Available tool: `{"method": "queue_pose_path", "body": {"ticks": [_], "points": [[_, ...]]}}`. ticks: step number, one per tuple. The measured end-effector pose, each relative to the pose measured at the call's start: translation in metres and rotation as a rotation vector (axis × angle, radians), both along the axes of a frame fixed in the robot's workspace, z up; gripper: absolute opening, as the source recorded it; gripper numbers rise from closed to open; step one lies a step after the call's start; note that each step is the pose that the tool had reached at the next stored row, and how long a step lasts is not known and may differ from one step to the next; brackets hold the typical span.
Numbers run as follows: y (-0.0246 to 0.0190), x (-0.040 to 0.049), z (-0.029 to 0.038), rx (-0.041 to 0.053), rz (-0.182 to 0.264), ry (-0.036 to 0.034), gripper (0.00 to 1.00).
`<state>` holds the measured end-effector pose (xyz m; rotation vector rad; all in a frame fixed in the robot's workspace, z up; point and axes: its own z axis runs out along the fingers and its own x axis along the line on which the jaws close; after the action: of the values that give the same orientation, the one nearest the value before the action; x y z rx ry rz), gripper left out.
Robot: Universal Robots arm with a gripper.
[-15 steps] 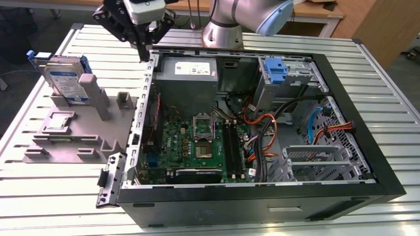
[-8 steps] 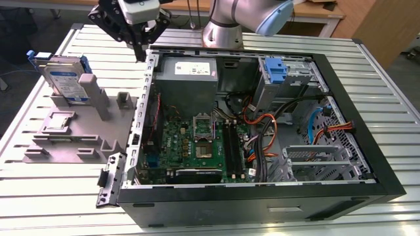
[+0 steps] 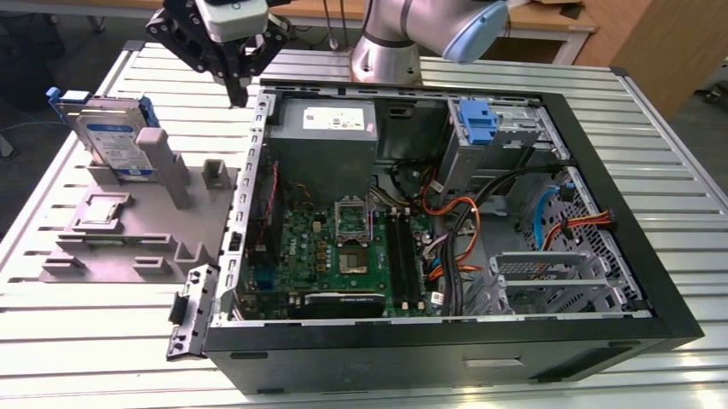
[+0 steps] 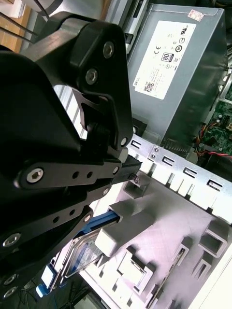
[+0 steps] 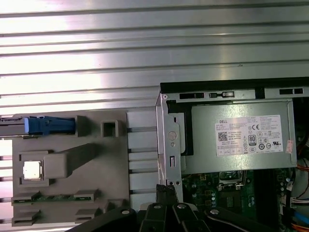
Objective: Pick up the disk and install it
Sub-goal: 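Reach for the disk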
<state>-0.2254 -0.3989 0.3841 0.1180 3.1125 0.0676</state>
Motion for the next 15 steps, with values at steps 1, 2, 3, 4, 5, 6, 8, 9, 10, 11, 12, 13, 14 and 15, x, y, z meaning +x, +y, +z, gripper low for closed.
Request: {"method": "queue_pose_path", "body": {"ticks": [1,2,3,4,5,6,8,9,10,11,12,13,14,15], "points": [[0.0000,-0.0005,-0.0001,0.0000,0.000,0.0000,0.10],[0.0000,-0.0009,-0.0001,0.0000,0.000,0.0000,0.10],[0.0000,-0.0014,-0.0001,-0.0001,0.000,0.0001,0.10],[0.0000,-0.0019,-0.0001,0.0000,0.000,0.0000,0.10],[0.0000,-0.0023,-0.0002,0.0000,0.000,0.0000,0.10],[0.0000,-0.0028,-0.0002,0.0000,0.000,0.0000,0.10],[0.0000,-0.0036,-0.0003,0.0000,0.000,0.0000,0.10],[0.0000,-0.0040,-0.0003,0.0000,0.000,0.0000,0.10],[0.0000,-0.0044,-0.0003,0.0000,0.000,0.0000,0.10],[0.0000,-0.0048,-0.0004,0.0000,0.000,0.0000,0.10],[0.0000,-0.0053,-0.0004,0.0000,0.000,0.0000,0.10],[0.0000,-0.0057,-0.0004,0.0000,0.000,0.0000,0.10],[0.0000,-0.0062,-0.0004,0.0000,0.000,0.0000,0.10],[0.0000,-0.0066,-0.0005,0.0000,0.000,0.0000,0.10]]}}
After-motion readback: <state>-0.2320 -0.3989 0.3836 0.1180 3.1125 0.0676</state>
